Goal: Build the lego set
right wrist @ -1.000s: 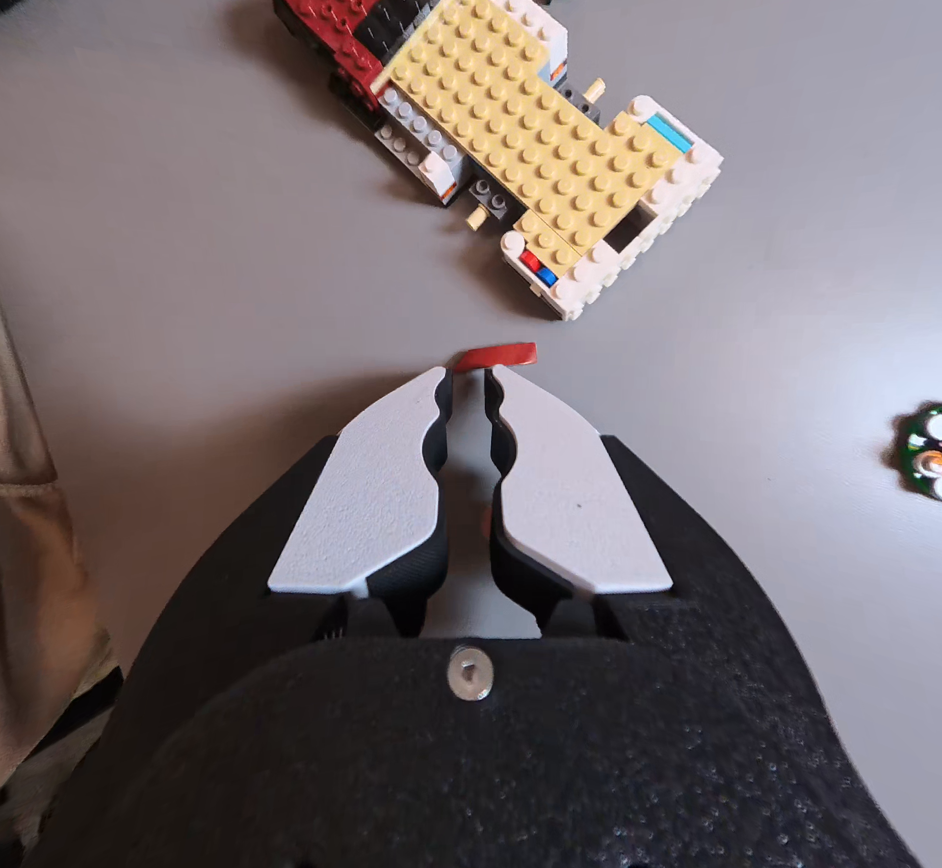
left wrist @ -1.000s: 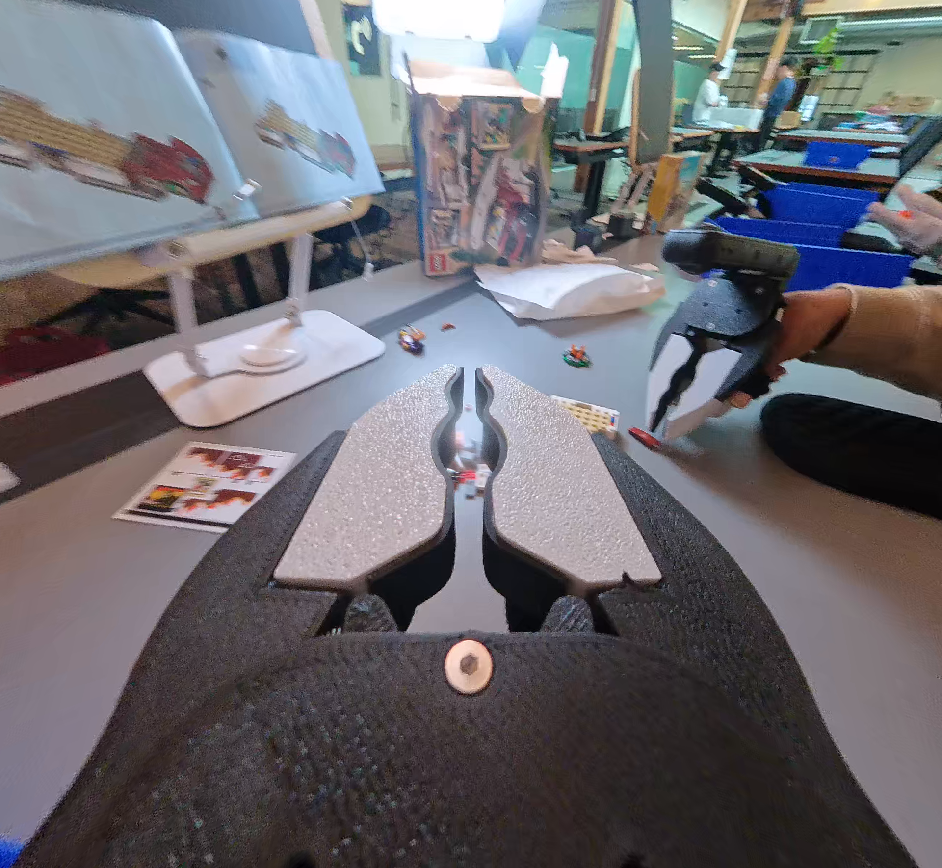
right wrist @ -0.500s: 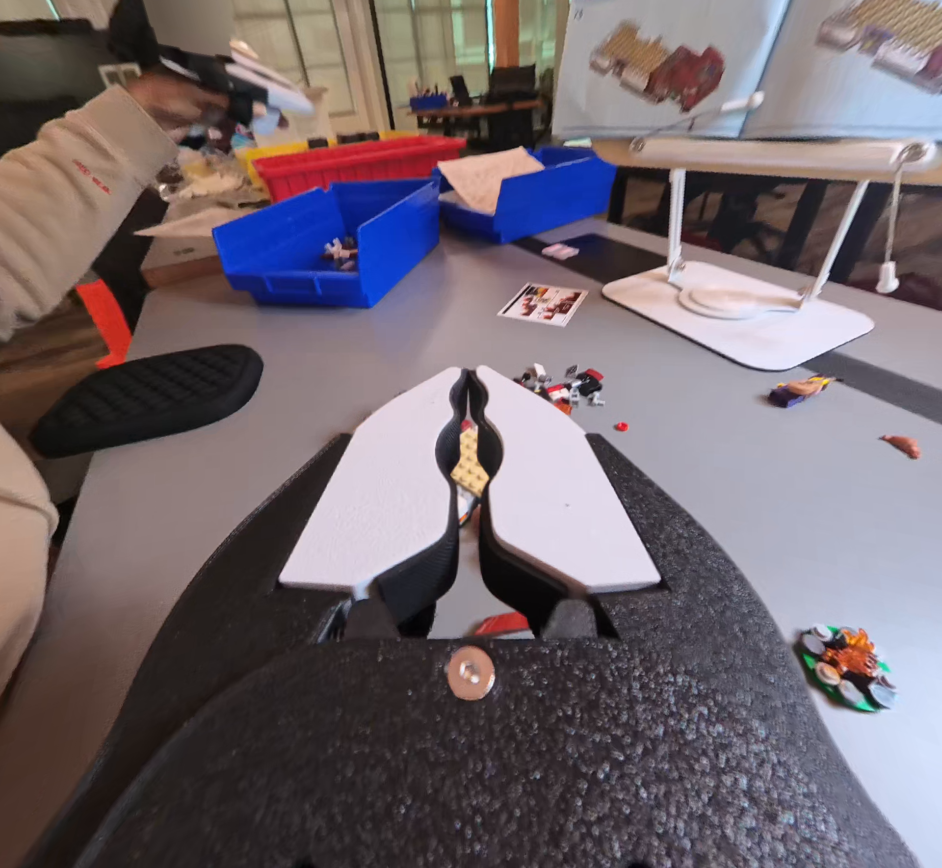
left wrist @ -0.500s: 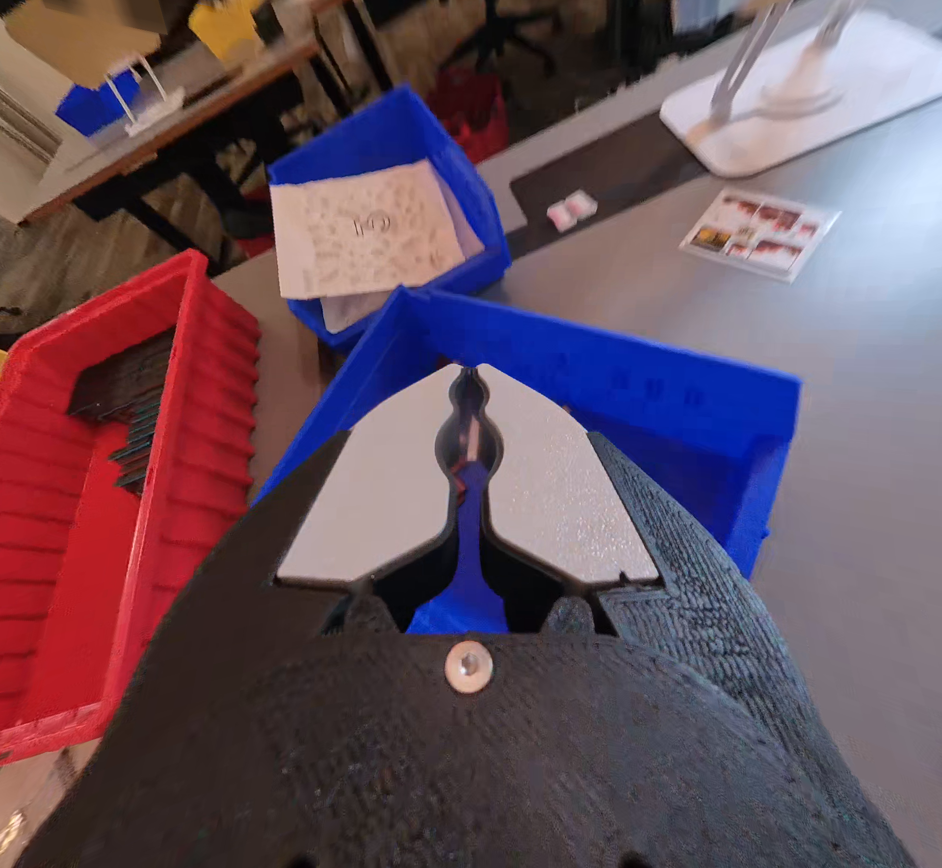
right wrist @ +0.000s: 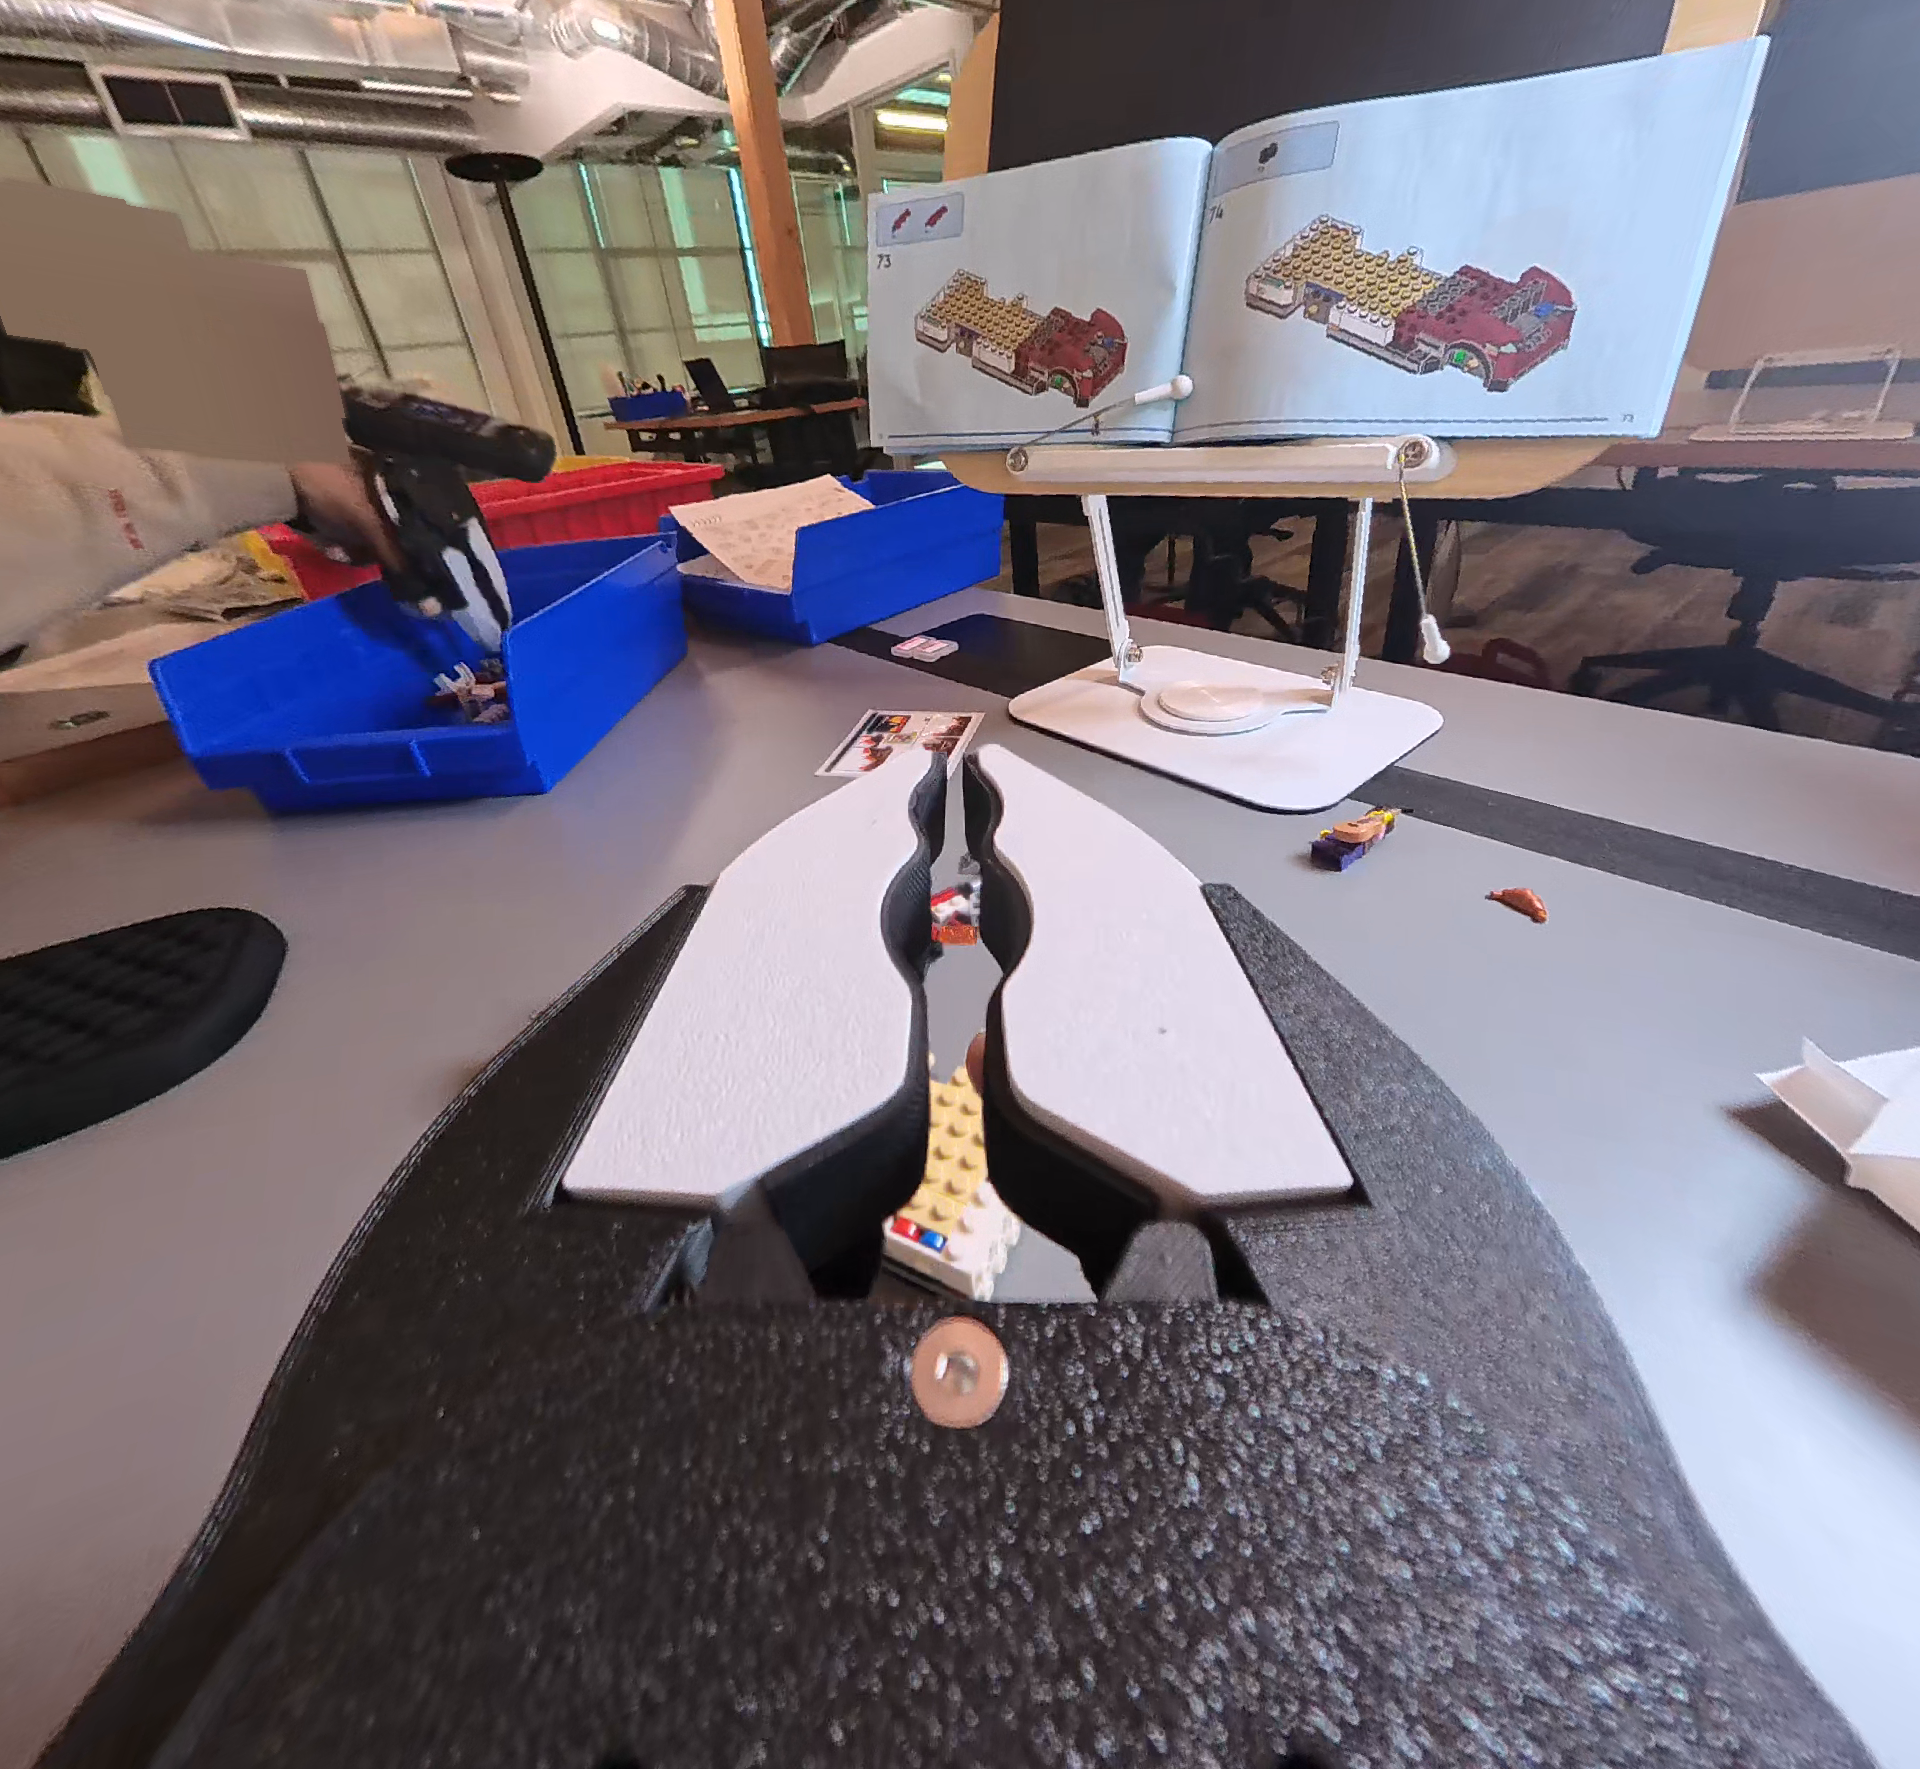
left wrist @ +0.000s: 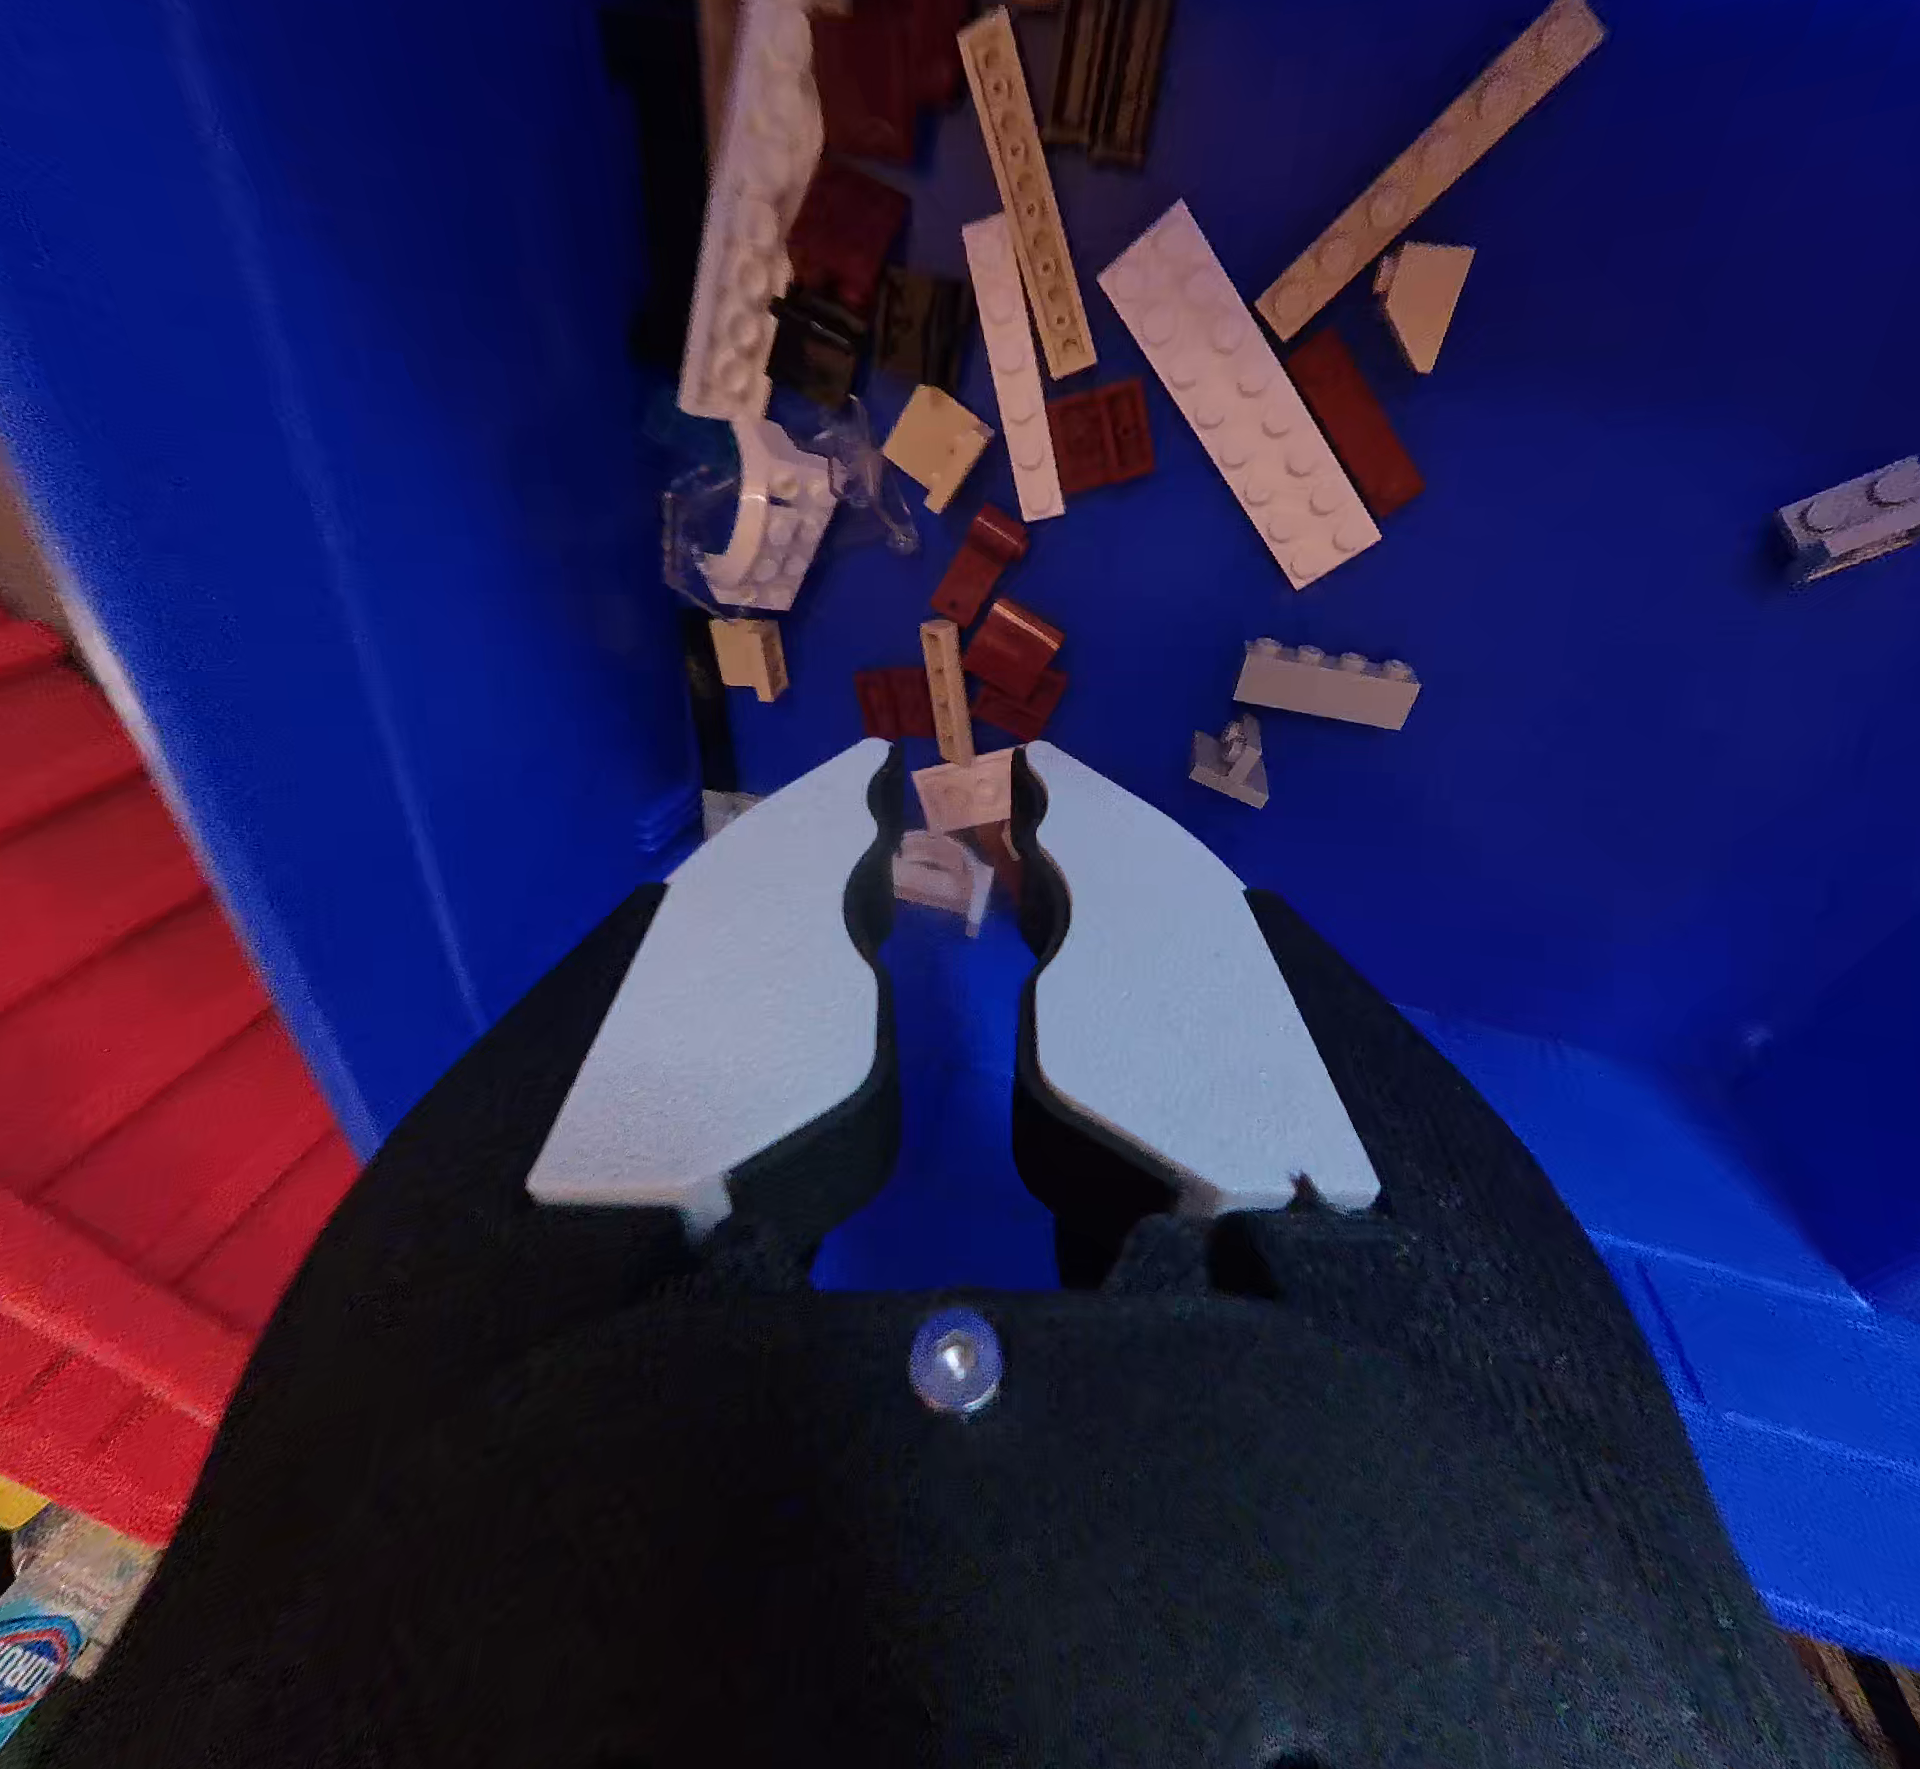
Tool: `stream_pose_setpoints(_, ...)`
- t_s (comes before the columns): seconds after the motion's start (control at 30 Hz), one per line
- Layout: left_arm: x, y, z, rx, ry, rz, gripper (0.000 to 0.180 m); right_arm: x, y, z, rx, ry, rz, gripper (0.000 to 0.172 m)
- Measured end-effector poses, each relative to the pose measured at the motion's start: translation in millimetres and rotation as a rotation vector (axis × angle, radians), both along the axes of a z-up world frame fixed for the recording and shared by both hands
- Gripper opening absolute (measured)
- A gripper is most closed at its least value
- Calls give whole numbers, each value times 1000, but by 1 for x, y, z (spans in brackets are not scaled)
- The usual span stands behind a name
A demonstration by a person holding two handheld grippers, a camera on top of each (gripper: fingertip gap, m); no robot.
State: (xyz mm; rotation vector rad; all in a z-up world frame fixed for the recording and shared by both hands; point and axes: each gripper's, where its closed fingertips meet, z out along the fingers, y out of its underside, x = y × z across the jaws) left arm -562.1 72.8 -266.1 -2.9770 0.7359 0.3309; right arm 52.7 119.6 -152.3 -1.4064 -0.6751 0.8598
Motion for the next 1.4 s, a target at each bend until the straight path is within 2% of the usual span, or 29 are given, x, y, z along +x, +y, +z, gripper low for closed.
stream_pose_setpoints(0.17, -10, -28, -20, -256, 52, -42, 21, -9, 1, -6, 14, -20, 4, 3)
stream_pose_setpoints(0.33, -9, -50, -27, -422, 73, -99, 9, -9, 5, -15, -14, -26, 5, 3)
stream_pose_setpoints(0.5, -15, -47, -31, -444, 132, -125, 3, -9, 5, -17, -19, -34, 9, 3)
stream_pose_setpoints(0.57, -16, -40, -31, -409, 142, -122, 12, -10, 5, -17, -19, -36, 14, 3)
stream_pose_setpoints(0.7, -15, -42, -34, -418, 119, -113, 14, -10, 4, -18, -24, -39, 22, 3)
stream_pose_setpoints(0.93, -14, -42, -35, -409, 123, -146, 15, -12, 3, -21, -33, -47, 35, 3)
stream_pose_setpoints(1.2, -14, -47, -35, -440, 218, -161, 14, -11, 1, -20, -16, -60, 42, 3)
stream_pose_setpoints(1.27, -6, -52, -34, -465, 185, -160, 10, -11, 0, -19, -13, -61, 42, 3)
stream_pose_setpoints(1.3, -1, -52, -32, -461, 160, -168, 2, -10, 0, -18, -10, -60, 43, 3)
stream_pose_setpoints(1.4, 25, -57, -23, -435, 8, -159, 0, -10, -2, -17, -6, -59, 54, 3)
